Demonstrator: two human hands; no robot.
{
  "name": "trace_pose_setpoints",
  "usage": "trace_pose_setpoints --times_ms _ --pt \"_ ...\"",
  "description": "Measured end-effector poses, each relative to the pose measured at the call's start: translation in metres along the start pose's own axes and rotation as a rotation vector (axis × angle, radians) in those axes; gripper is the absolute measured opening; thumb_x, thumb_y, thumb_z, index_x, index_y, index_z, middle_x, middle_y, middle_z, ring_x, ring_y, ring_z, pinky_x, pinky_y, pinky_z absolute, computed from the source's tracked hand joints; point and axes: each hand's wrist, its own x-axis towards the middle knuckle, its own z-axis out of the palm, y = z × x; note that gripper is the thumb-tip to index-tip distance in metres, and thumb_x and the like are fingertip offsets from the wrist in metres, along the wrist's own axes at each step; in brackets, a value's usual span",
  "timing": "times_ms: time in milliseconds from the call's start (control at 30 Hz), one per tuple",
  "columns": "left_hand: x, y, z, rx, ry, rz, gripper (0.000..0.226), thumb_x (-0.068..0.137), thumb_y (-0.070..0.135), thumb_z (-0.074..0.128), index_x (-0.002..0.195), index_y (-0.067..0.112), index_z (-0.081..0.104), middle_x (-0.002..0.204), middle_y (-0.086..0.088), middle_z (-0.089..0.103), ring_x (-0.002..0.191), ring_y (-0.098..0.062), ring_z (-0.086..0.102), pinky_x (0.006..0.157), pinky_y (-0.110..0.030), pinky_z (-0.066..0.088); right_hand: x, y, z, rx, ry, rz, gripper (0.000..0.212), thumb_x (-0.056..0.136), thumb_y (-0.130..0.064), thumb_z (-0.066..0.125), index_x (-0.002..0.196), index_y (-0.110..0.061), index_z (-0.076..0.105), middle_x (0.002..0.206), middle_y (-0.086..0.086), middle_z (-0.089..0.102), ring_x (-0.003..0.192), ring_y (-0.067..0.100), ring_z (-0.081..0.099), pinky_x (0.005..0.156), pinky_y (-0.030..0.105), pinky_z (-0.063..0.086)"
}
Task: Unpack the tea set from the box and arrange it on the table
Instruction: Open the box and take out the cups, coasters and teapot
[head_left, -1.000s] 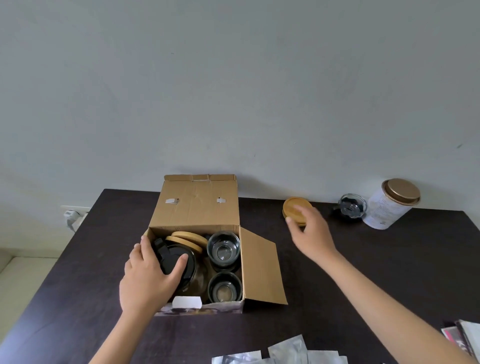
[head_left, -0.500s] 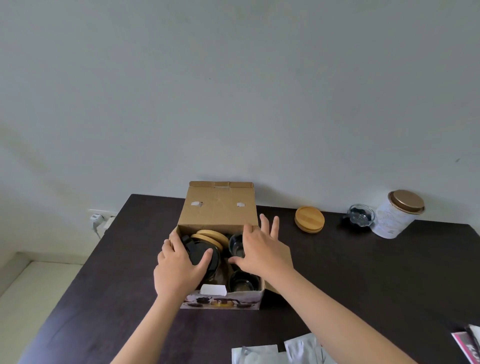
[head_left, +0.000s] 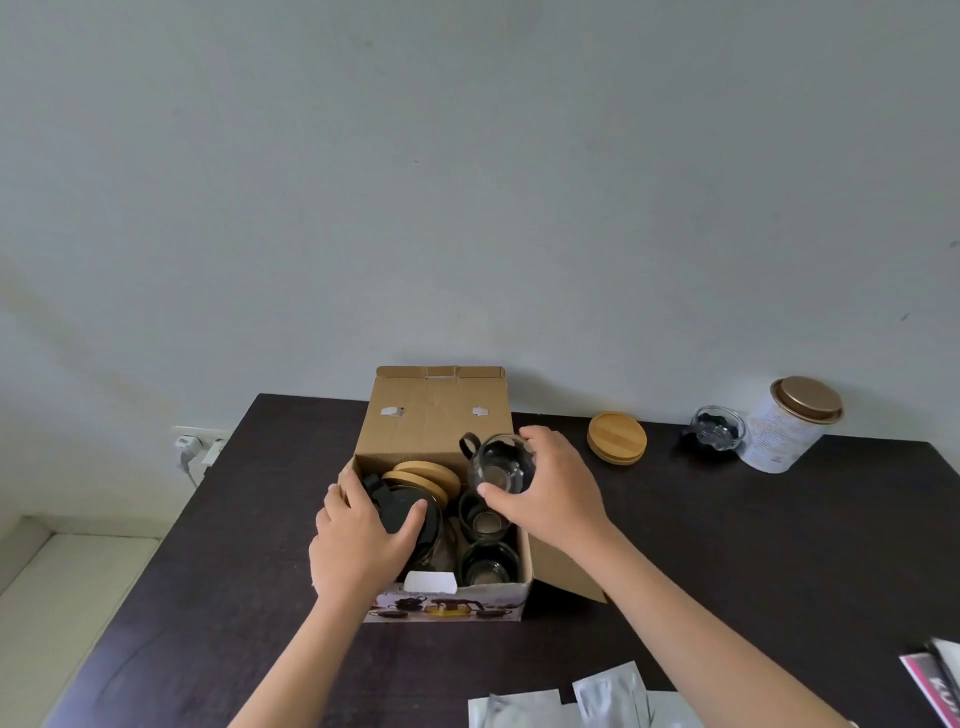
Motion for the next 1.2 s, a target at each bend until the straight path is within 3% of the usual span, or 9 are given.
trace_pose_setpoints --times_ms 167,400,600,700,867,1000,1200 --pt "-0.001 -0.001 0.001 -0.003 -0.004 0.002 0.099 0.076 0.074 0.046 0.147 0.012 0.015 0.145 -0.017 0.035 0.127 -0.037 0.041 0.086 -0.048 0.049 -0.005 0.043 -0.026 0.055 0.019 0.137 0.069 0.063 -0.052 0.070 0.122 -0.021 0.050 0.112 -0.007 0.055 0.101 0.014 0.056 0.080 0.032 0.053" --pt "0.000 0.001 0.001 0.004 -0.013 -0.009 0.101 0.076 0.074 0.047 0.147 0.011 0.014 0.145 -0.019 0.034 0.128 -0.039 0.039 0.086 -0.051 0.048 -0.011 0.131 -0.050 -0.294 -0.221 0.497 0.086 0.067 -0.038 0.076 0.139 -0.015 0.035 0.129 0.009 0.042 0.117 0.029 0.048 0.085 0.039 0.049" --pt "0.002 -0.002 0.003 0.025 -0.015 -0.014 0.101 0.075 0.077 0.045 0.147 0.013 0.013 0.147 -0.018 0.033 0.129 -0.040 0.039 0.088 -0.052 0.048 -0.007 0.189 -0.062 -0.421 -0.347 0.656 0.077 0.070 -0.030 0.074 0.136 -0.014 0.039 0.129 0.010 0.037 0.110 0.028 0.052 0.081 0.036 0.051" --pt "0.001 -0.001 0.004 0.034 -0.018 -0.018 0.101 0.075 0.076 0.045 0.148 0.014 0.013 0.147 -0.019 0.033 0.130 -0.040 0.038 0.088 -0.052 0.047 0.004 0.205 -0.069 -0.403 -0.363 0.666 0.073 0.072 -0.024 0.070 0.138 -0.014 0.038 0.131 0.009 0.038 0.108 0.027 0.054 0.077 0.034 0.051" --pt "0.002 0.000 0.004 0.036 -0.016 -0.030 0.100 0.076 0.074 0.047 0.148 0.015 0.012 0.147 -0.018 0.033 0.129 -0.040 0.038 0.089 -0.053 0.047 0.032 0.227 -0.085 -0.491 -0.452 0.592 0.081 0.078 -0.012 0.064 0.149 -0.019 0.027 0.146 0.011 0.038 0.124 0.030 0.048 0.092 0.038 0.050" --pt "0.003 0.000 0.004 0.044 -0.022 -0.038 0.099 0.076 0.074 0.047 0.148 0.015 0.013 0.147 -0.018 0.033 0.130 -0.041 0.038 0.088 -0.054 0.047 0.047 0.244 -0.096 -0.579 -0.459 0.581 0.084 0.081 -0.007 0.060 0.151 -0.030 0.021 0.144 0.013 0.035 0.118 0.029 0.052 0.087 0.037 0.052" --pt "0.004 0.001 0.006 0.058 -0.023 -0.046 0.099 0.075 0.074 0.046 0.148 0.014 0.015 0.146 -0.018 0.035 0.129 -0.041 0.039 0.085 -0.055 0.048 0.061 0.260 -0.105 -0.692 -0.474 0.509 0.085 0.084 -0.003 0.059 0.152 -0.032 0.017 0.140 0.013 0.046 0.116 0.028 0.055 0.080 0.031 0.049"
